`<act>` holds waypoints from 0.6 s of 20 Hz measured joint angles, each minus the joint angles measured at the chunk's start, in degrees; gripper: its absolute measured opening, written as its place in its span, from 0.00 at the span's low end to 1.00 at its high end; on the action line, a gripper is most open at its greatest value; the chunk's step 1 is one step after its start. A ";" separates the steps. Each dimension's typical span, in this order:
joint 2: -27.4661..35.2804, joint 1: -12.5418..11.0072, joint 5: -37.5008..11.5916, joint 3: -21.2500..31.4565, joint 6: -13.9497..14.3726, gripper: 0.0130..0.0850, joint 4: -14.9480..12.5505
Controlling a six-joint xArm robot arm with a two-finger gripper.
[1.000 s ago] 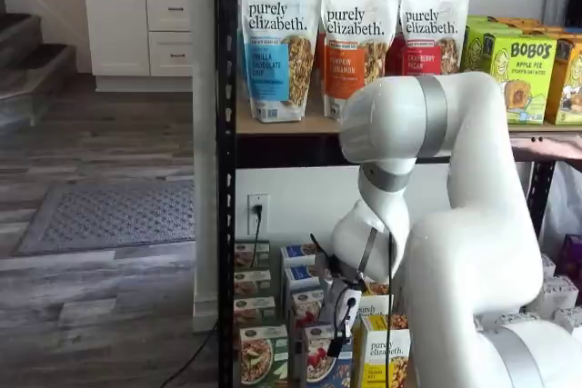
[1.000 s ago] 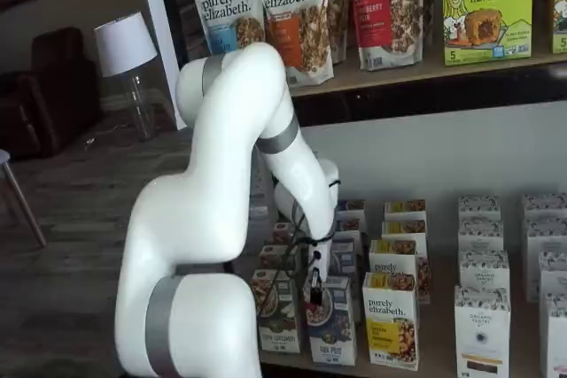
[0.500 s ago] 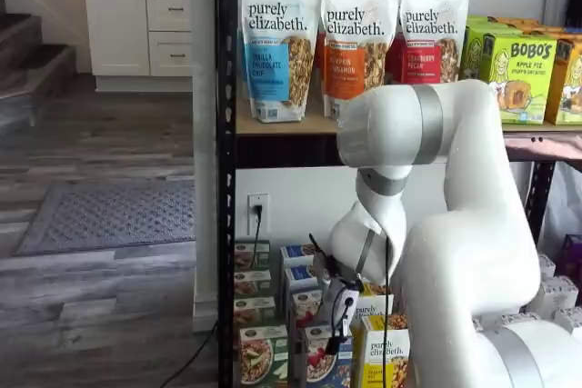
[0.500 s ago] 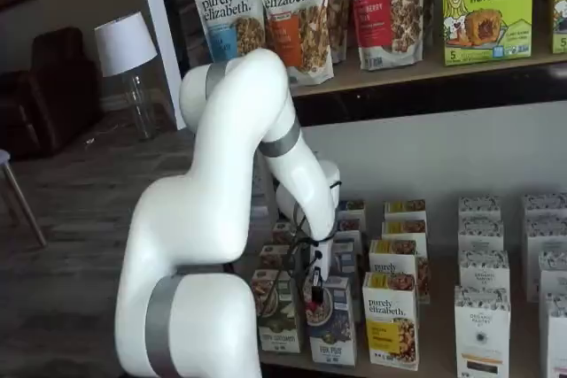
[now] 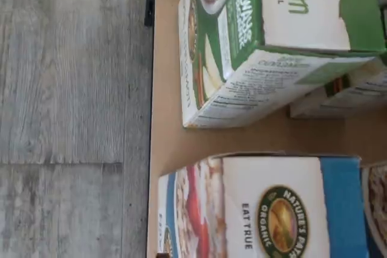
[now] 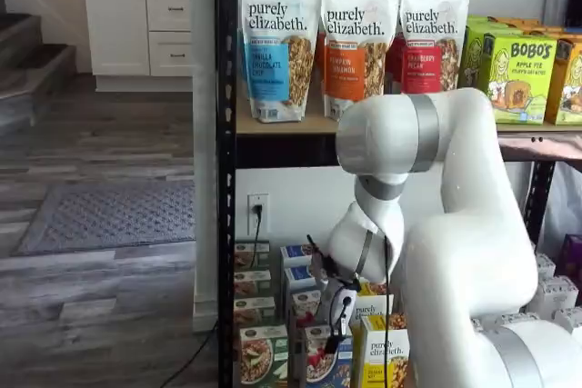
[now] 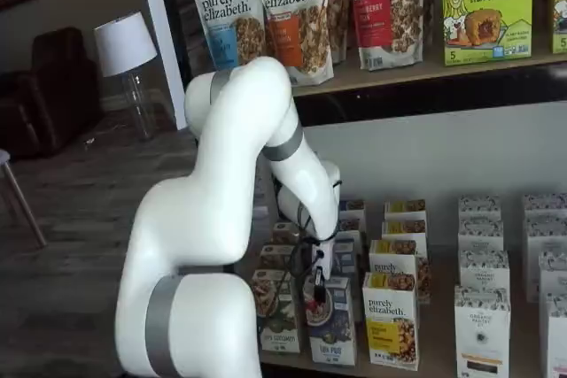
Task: Pick up the blue and white box that is on the bottom shelf, the second box from the left
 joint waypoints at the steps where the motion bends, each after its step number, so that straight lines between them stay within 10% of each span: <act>1: 0.28 -0.06 0.12 -0.38 1.00 1.00 -1.16; 12: 2.28 -0.25 1.30 -2.21 8.70 1.00 -9.96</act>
